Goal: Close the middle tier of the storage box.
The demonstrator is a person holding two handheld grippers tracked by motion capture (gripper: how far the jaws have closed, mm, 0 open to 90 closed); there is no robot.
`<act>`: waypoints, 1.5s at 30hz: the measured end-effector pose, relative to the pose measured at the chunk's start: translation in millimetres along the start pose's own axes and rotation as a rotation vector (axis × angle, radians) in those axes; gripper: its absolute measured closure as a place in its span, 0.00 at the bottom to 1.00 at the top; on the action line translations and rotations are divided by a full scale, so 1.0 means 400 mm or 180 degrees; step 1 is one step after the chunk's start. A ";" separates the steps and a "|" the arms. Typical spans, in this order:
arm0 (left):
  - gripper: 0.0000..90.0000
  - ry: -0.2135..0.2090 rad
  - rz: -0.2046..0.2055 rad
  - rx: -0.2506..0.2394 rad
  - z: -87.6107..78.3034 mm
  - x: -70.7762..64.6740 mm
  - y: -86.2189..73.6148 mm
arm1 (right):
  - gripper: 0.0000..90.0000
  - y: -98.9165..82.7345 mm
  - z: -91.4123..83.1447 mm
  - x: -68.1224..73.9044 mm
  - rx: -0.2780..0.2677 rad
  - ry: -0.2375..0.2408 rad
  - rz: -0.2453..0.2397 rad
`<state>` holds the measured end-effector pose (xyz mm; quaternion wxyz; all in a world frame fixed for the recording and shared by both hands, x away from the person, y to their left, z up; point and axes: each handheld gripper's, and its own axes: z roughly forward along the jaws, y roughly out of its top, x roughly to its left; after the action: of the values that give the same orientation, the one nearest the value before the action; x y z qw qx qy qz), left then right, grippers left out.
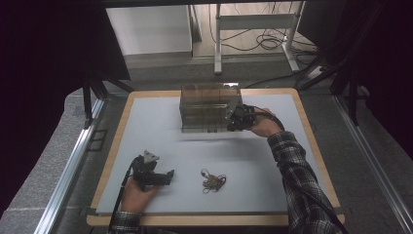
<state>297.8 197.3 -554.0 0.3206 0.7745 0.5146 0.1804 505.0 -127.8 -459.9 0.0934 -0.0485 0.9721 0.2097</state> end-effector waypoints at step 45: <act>0.01 0.0000 0.0000 0.0000 0.000 0.000 0.000 | 0.90 0.005 0.006 0.043 0.0046 -0.0076 -0.0192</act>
<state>297.8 197.3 -554.0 0.3206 0.7746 0.5146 0.1803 488.2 -126.0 -464.9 0.1117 -0.0745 0.9705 0.2003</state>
